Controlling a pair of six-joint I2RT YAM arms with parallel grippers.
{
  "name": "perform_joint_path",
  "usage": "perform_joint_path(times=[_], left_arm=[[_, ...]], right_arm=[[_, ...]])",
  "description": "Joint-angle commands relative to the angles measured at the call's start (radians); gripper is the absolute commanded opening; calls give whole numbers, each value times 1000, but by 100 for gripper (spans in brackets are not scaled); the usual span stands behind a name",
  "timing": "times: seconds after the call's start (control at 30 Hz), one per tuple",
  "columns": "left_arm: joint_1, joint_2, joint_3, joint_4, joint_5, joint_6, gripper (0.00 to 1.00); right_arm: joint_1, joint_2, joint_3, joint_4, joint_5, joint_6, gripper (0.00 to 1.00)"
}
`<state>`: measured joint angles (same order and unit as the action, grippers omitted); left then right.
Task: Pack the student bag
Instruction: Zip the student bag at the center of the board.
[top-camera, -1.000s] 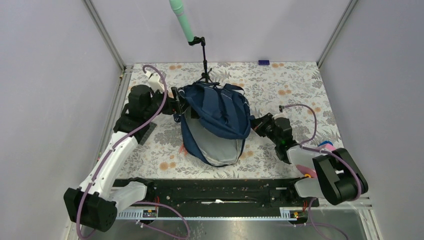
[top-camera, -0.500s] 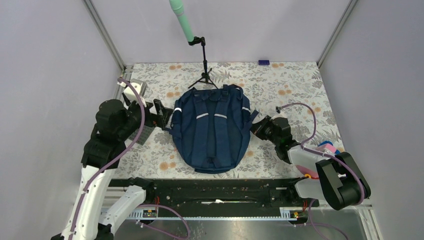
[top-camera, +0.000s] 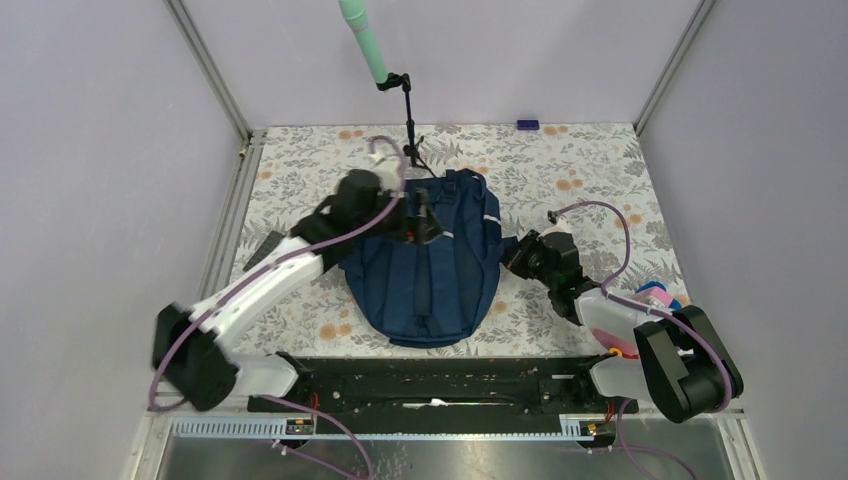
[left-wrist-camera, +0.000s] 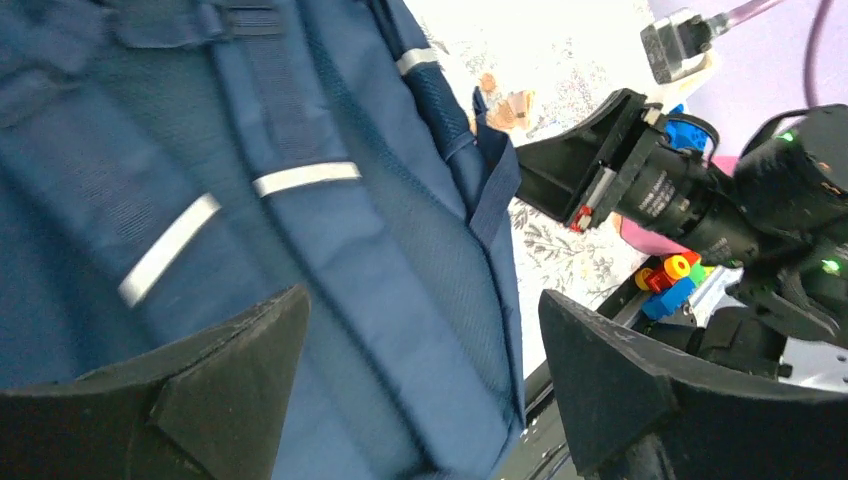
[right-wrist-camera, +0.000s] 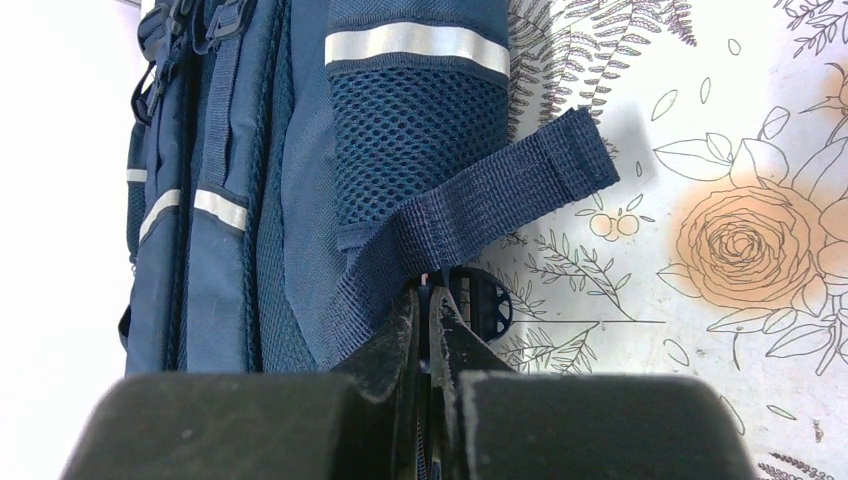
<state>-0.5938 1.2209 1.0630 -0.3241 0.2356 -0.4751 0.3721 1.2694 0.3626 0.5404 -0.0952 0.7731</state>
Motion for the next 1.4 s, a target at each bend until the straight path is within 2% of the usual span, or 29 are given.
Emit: perform_joint_path(times=[0.0,0.23,0.4,0.5,0.6,0.83,0.9,0.97,1.03,1.07,1.13,1.37], left_arm=[[-89,217,166,182,-75,-63,87],[-134,614,488,139,-126,-70,85],[-142,816,643,94,-119,-88,71],[-152,863,665,90,-149,-100,70],[-159,904,683,86,-143,-103,62],[-167,984,731,49,-147,-95,58],[-166,1007,752,41,-144,-90,50],[-166,1024,775,31,-141,-84,38],[-166,1033,789,26,-139,-80,23],[-166,1032,792,30,-141,-79,12],[-164,1021,791,48,-148,-83,0],[-140,944,795,161,-163,-98,0]], right_arm=[[20,-18,44,6,17,-31,0],[29,-31,37,4,29,-40,0],[30,-43,38,0,32,-46,0],[30,-50,38,0,31,-46,0],[29,-55,36,-3,31,-51,0],[32,-69,36,-16,25,-72,0],[34,-75,38,-24,26,-83,0],[36,-81,42,-36,26,-103,0],[39,-87,49,-52,29,-121,0],[40,-91,51,-62,30,-131,0],[45,-99,59,-88,31,-154,0],[61,-116,91,-195,54,-235,0]])
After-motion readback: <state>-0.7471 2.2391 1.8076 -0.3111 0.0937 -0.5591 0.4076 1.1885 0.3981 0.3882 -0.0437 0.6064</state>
